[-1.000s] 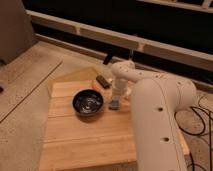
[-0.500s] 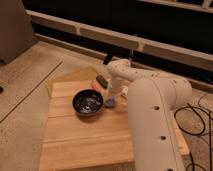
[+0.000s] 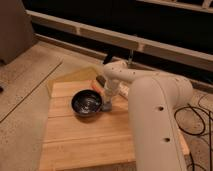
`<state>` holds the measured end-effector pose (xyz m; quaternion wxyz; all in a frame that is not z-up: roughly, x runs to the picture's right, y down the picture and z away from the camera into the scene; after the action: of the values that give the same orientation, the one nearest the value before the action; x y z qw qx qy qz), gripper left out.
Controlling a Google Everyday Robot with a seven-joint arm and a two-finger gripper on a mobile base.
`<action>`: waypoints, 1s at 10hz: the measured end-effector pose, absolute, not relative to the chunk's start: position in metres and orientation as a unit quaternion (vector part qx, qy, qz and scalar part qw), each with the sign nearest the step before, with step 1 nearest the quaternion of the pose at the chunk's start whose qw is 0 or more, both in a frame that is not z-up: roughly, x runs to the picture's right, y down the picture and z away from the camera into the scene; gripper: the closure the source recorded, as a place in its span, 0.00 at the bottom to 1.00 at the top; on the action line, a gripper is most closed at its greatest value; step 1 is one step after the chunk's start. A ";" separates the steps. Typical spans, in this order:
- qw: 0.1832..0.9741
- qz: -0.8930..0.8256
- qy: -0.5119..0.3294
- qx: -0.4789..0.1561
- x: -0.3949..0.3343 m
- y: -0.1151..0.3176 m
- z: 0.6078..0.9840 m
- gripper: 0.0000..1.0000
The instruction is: Wipe the white sponge on the table
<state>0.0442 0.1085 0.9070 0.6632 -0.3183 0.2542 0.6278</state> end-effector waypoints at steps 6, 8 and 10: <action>0.630 0.625 0.387 -0.249 0.115 0.102 0.925 1.00; 0.635 0.627 0.386 -0.235 0.107 0.082 0.951 1.00; 0.645 0.628 0.368 -0.230 0.090 0.061 0.973 1.00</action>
<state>0.0903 0.0605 0.9725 0.6454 -0.2303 0.3681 0.6284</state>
